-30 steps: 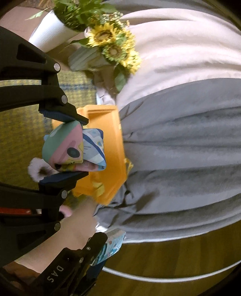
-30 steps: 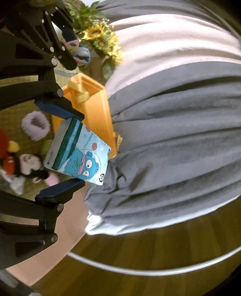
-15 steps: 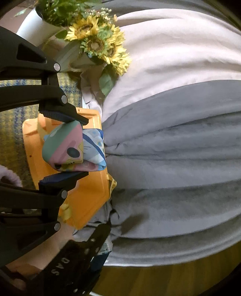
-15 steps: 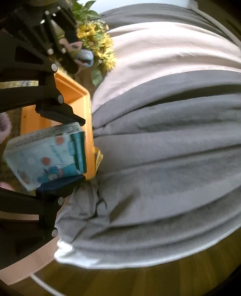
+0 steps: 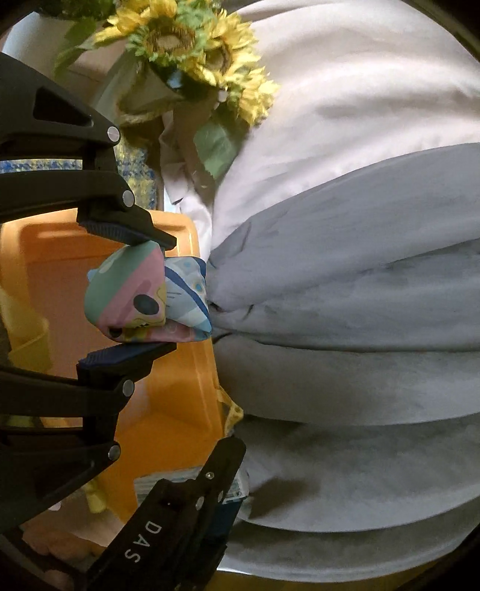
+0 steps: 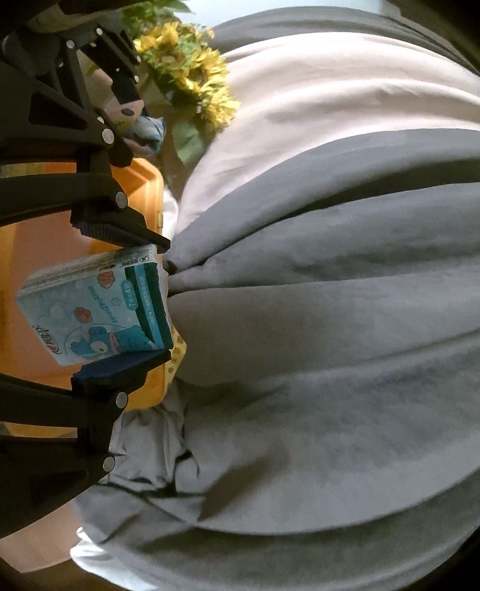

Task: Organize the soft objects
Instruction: 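Carry both packs over the orange crate and open both tools to drop them, then move both tools back toward the white scrunchie and Mickey plush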

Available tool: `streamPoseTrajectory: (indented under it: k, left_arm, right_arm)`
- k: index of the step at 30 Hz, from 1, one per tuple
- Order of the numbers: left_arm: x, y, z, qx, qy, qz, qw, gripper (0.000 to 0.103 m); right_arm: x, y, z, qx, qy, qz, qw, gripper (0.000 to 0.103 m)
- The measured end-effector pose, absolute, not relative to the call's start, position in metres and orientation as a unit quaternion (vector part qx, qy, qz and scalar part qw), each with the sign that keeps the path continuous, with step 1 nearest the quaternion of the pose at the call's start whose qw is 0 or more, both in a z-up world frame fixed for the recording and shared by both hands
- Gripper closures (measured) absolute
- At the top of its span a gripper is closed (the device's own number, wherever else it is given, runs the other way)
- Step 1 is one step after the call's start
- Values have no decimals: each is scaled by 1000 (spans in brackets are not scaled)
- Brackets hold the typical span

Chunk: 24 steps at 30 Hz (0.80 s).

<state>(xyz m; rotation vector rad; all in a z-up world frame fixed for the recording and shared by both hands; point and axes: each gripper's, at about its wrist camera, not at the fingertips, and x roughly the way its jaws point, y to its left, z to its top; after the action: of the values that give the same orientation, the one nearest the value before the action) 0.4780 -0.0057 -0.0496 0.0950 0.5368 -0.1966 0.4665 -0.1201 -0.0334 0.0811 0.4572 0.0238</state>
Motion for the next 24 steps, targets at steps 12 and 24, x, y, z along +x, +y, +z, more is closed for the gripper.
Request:
streamPoseTrajectory:
  k: [12, 24]
  left_arm:
    - [507, -11, -73, 49, 299, -101, 948, 29]
    - [468, -8, -49, 45, 277, -102, 954, 9]
  right_arm:
    - [503, -126, -55, 29, 268, -6, 963, 34]
    - [473, -135, -34, 26, 247, -52, 967, 19]
